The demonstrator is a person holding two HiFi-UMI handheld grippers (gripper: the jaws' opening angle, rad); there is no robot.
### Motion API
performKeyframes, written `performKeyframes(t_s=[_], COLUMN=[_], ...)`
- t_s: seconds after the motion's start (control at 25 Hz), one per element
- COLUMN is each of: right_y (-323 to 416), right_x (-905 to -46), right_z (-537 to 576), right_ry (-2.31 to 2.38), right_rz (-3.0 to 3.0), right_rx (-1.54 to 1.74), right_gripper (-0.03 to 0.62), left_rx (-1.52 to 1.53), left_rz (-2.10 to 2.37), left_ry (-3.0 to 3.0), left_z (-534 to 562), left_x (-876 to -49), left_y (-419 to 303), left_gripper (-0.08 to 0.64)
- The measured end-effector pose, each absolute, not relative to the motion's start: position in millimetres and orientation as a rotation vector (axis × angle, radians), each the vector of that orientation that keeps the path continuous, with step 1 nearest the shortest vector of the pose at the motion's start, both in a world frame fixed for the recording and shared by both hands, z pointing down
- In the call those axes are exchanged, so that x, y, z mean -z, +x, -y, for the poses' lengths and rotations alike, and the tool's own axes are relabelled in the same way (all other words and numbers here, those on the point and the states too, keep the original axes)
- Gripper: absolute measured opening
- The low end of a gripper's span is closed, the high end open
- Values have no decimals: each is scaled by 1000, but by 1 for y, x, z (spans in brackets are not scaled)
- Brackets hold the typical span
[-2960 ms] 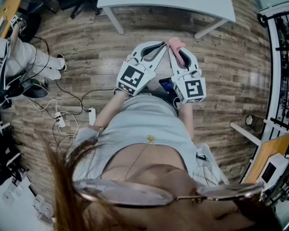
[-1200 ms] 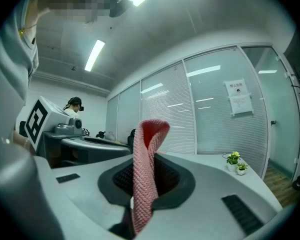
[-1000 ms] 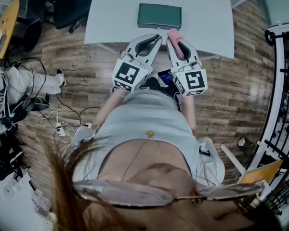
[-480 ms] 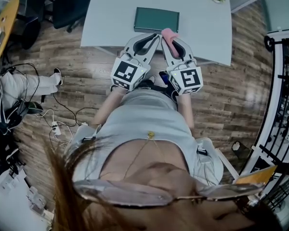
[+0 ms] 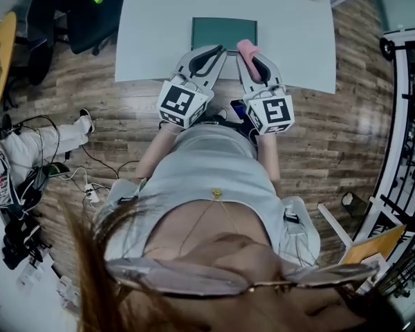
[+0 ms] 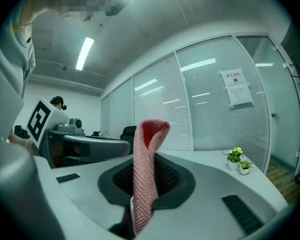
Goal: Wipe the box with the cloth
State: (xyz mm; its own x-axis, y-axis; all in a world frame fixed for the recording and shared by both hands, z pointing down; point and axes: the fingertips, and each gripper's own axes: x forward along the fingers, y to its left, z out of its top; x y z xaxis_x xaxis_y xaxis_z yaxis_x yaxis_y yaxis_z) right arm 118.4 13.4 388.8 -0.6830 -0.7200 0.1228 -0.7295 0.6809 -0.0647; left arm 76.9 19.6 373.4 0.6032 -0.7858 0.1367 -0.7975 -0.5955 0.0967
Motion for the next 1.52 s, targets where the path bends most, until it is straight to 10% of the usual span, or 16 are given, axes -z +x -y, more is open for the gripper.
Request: performKeyframes(t_s=[1.52], right_y=[123], right_x=[-475], right_z=[91], right_ry=[1549], right_rz=[2306], right_rx=[-298], right_gripper=[43], left_rx=[-379], left_rz=[969], left_ry=[2601], left_z=[85], left_x=[-483], left_y=[-13], left_gripper=[86])
